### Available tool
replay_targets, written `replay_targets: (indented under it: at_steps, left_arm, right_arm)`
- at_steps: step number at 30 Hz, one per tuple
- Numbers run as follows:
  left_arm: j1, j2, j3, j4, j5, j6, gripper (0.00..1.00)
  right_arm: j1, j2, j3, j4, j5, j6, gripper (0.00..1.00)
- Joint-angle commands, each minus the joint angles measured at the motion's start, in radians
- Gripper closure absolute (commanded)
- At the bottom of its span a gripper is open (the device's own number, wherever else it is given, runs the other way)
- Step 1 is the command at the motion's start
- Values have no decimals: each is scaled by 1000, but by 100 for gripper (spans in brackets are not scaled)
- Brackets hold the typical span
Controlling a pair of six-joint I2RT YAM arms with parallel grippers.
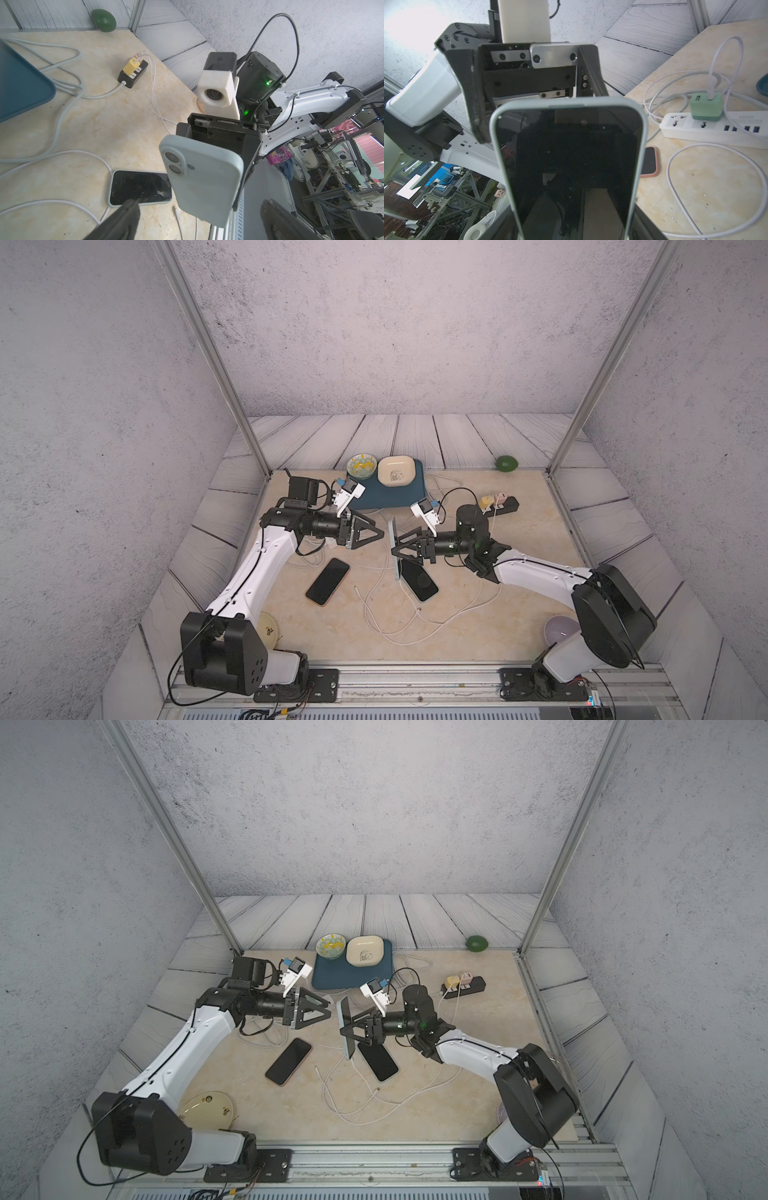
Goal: Unplug the charging cable from the phone
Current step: Pick up the phone at the center of the board.
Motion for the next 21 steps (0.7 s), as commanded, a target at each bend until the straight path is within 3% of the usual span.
replay_targets:
  at_steps: [1, 21]
  left_arm:
    - [-13, 11, -11, -7, 37, 24, 2]
    - [-47, 15, -8, -97, 71, 133, 2]
  right_arm:
    - [15, -6, 22, 86, -28, 2, 50]
    - [74, 35, 62, 137, -65, 1, 50]
